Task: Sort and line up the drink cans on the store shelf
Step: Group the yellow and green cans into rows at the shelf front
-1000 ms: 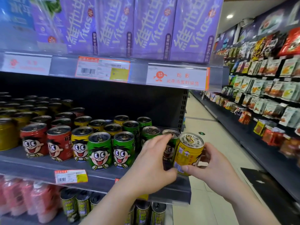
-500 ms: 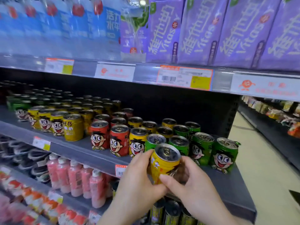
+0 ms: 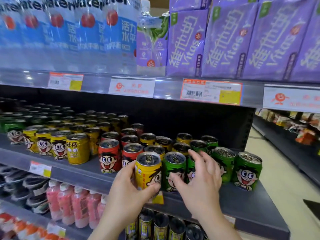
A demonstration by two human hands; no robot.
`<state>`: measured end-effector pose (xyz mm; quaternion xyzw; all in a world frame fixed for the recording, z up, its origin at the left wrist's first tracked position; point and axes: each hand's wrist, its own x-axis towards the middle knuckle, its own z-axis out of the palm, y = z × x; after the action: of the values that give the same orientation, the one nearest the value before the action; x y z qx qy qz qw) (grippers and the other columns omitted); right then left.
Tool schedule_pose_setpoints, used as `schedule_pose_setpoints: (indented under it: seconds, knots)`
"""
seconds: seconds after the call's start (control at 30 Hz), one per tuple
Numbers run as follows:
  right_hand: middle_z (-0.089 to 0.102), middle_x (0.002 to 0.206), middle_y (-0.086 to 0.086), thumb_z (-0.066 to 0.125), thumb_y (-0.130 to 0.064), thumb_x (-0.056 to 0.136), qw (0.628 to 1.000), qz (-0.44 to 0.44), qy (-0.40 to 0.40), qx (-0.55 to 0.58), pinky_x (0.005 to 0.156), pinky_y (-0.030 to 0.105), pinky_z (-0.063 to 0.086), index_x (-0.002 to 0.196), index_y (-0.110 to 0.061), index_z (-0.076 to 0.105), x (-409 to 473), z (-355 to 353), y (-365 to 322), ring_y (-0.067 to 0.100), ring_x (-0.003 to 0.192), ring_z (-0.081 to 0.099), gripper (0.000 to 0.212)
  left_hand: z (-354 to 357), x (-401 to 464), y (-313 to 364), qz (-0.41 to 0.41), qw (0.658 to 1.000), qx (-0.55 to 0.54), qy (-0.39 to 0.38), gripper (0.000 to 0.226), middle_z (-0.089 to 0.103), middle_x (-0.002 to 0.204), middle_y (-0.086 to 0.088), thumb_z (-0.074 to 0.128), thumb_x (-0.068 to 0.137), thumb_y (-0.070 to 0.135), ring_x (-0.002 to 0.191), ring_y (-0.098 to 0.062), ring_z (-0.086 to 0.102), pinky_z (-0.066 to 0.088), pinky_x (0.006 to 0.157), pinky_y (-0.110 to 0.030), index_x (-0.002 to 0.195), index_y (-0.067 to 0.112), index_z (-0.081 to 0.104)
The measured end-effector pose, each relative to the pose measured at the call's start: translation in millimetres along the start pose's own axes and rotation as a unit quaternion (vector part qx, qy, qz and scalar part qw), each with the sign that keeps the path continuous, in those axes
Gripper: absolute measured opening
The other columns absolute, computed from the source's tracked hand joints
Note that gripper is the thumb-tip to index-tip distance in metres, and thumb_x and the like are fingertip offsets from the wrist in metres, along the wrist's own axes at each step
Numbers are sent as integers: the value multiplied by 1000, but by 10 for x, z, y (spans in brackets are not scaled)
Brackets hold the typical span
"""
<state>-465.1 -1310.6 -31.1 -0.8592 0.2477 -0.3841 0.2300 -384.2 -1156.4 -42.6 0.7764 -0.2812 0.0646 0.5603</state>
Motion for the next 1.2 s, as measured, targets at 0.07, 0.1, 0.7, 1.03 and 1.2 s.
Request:
schedule_pose_setpoints:
  seconds: [0.07, 0.1, 0.7, 1.03, 1.2]
  knots:
    - [24, 150, -5, 70, -55, 72, 1000, 13, 5, -3, 113, 41, 16, 139, -37, 34, 20, -10, 57, 15, 138, 10, 79, 53, 34, 34, 7, 1000, -1, -17, 52, 60, 101, 21, 85, 62, 36, 93, 11, 53, 38, 71, -8, 95, 55, 50]
    - [22, 150, -5, 70, -55, 72, 1000, 19, 8, -5, 113, 40, 18, 140, -36, 32, 24, -30, 97, 14, 137, 9, 81, 74, 45, 48, 11, 1000, 0, -23, 50, 59, 98, 23, 84, 63, 35, 92, 15, 51, 38, 68, -6, 92, 55, 49]
    - [41, 104, -21, 81, -35, 67, 998, 20, 47, 40, 70, 4, 32, 89, -34, 56, 70, -397, 513, -1, 94, 43, 33, 196, 79, -15, -6, 998, -14, -67, 59, 63, 113, 14, 84, 58, 45, 99, -3, 61, 50, 81, -25, 109, 52, 54]
    - [51, 112, -7, 81, -27, 67, 990, 108, 95, -8, 76, 17, 36, 101, -31, 57, 48, -845, 885, 14, 103, 50, 42, 204, 66, 14, -4, 998, -19, -57, 54, 66, 106, 14, 84, 57, 42, 98, -6, 61, 49, 83, -33, 99, 55, 53]
    - [44, 122, -20, 75, -39, 71, 998, -1, 64, 27, 100, 12, 24, 123, -36, 48, -105, -535, 444, -2, 117, 35, 58, 176, 66, -3, -1, 997, -20, -68, 56, 66, 107, 14, 84, 59, 41, 100, -5, 60, 47, 80, -26, 106, 50, 54]
